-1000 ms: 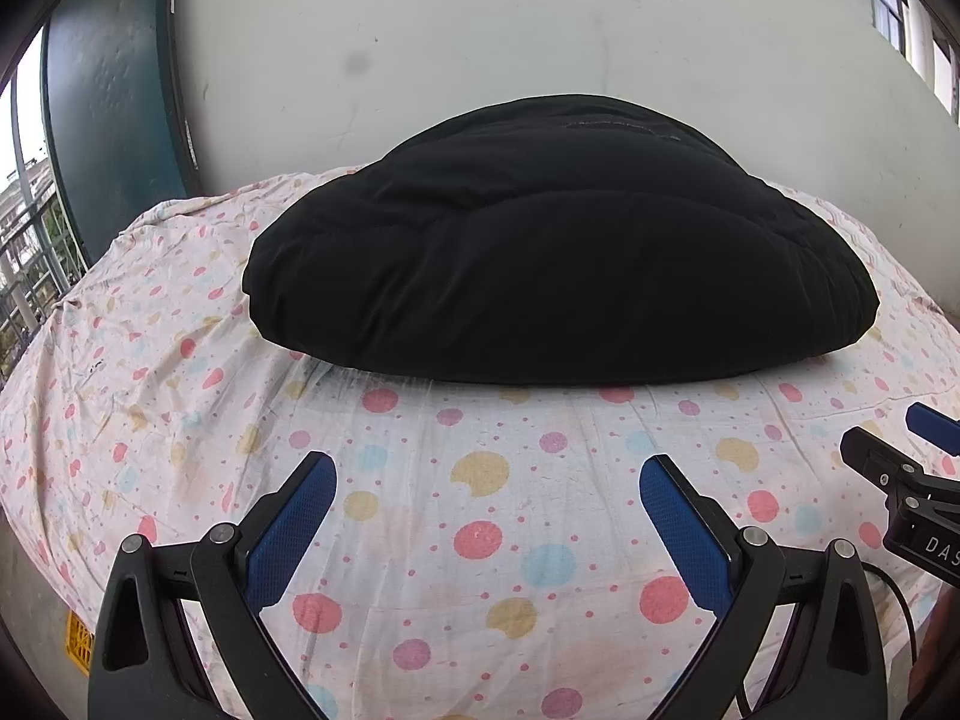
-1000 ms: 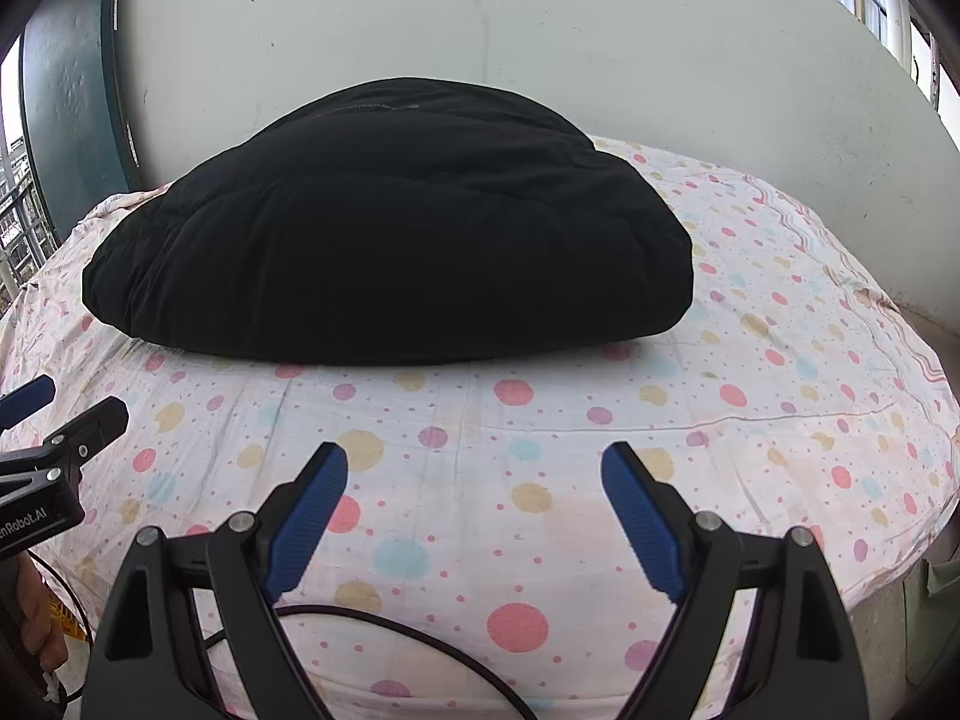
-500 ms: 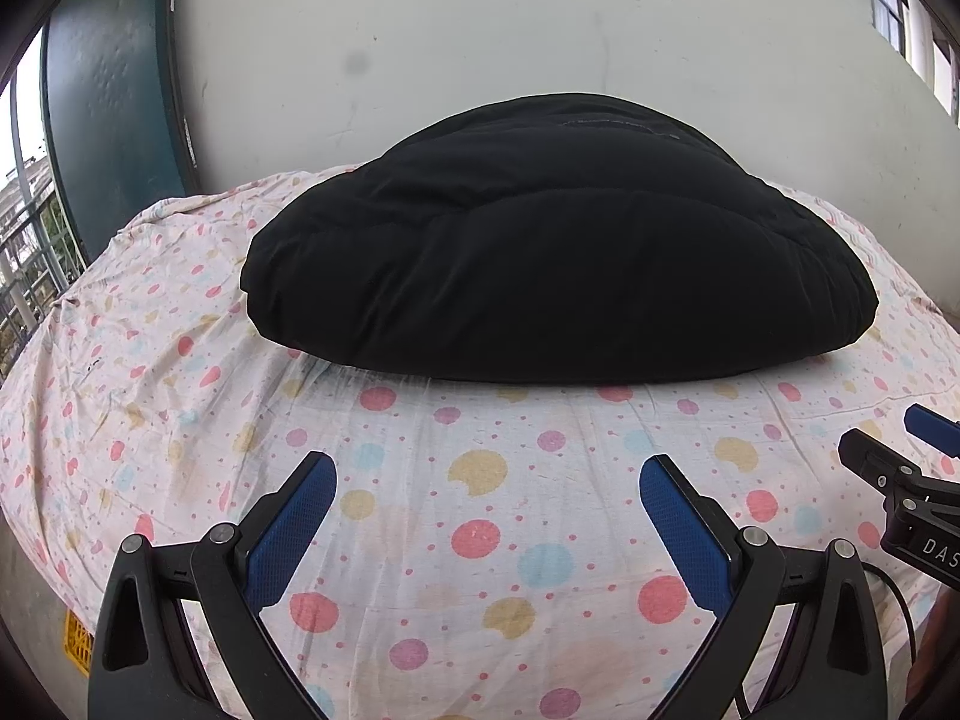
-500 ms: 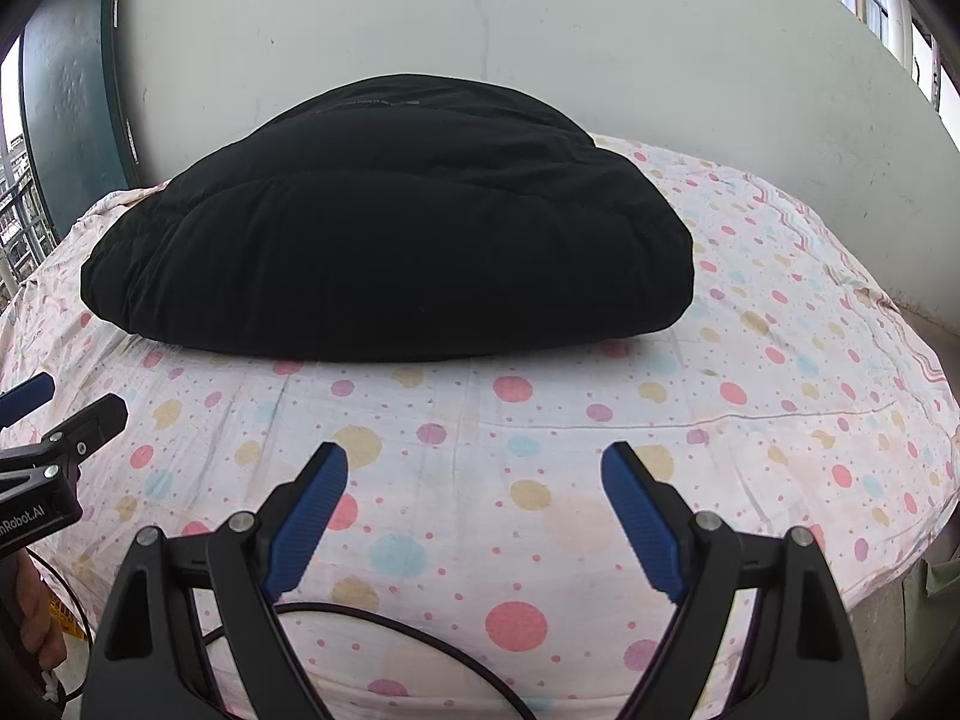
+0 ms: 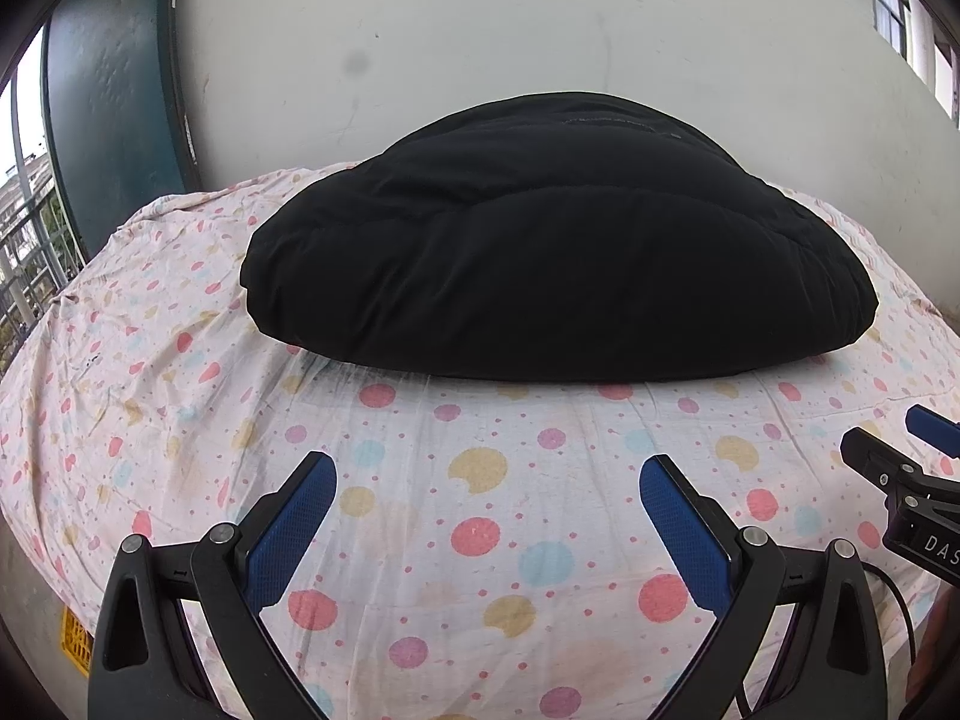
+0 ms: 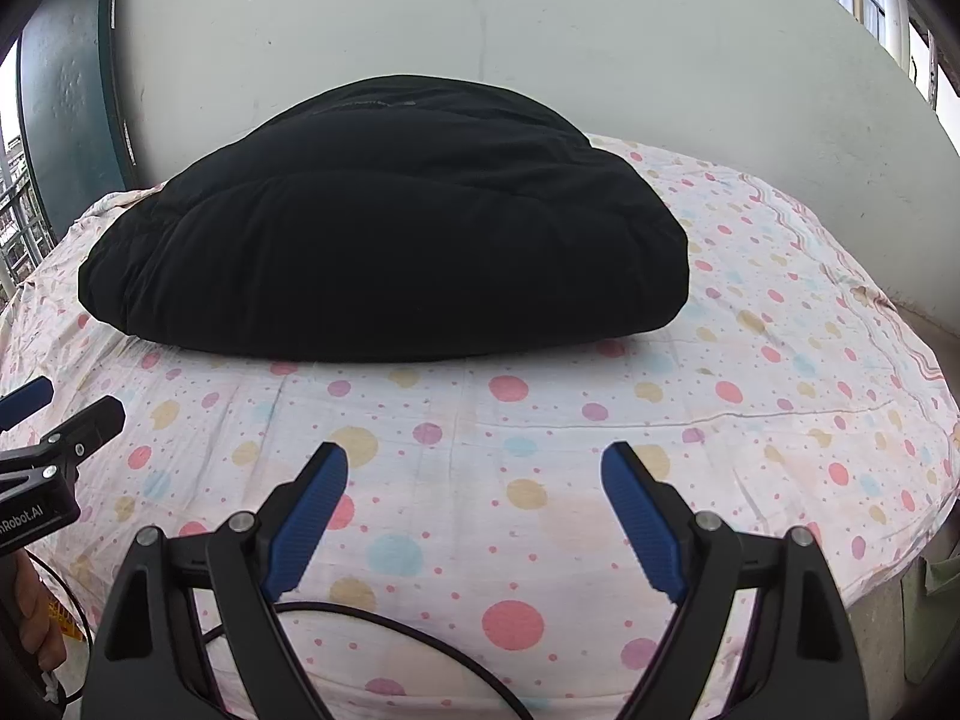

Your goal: Fold large clothes

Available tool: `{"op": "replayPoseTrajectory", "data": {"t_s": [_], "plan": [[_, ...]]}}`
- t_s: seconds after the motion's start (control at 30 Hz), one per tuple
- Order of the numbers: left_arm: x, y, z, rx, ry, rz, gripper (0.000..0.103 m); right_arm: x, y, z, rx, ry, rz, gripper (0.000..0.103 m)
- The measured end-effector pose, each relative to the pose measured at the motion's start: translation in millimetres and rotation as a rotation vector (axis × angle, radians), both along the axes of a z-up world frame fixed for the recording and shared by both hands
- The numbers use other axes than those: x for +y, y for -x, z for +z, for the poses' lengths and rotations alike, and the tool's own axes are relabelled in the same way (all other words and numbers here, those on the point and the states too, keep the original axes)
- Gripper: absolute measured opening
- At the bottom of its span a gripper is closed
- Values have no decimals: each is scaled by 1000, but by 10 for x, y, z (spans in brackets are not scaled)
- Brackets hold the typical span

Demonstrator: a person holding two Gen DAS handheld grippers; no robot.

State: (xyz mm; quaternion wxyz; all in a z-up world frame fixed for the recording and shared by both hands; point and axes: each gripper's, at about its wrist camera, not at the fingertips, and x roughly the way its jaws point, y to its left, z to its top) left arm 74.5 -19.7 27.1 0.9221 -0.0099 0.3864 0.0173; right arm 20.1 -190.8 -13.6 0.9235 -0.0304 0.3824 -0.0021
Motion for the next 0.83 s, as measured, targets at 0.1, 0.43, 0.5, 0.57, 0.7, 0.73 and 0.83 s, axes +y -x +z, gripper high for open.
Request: {"op": "replayPoseTrajectory", "data": {"t_s": [0.1,0.43,0.5,0.57,0.7,0.73,0.83], "plan": [[-11,4,-1,0,-3,-3,100,-12,4,8,0,0,-1,87],[-31,-5,4,9,7,-5,100,-38,-3,4,3,0,0,87],[-32,-1,7,8,7,-5,100,-41,3,5,3,-1,-1,87],[-33,5,12,6,9,-4,100,-40,5,6,1,1,-2,87],[-38,10,16,6,10,-4,100,-37,5,5,2,2,-2,87],[-40,11,16,5,9,-3,100,-37,4,4,3,1,-1,87],[-40,11,17,5,10,-5,100,-28,8,7,3,1,-2,87]]}}
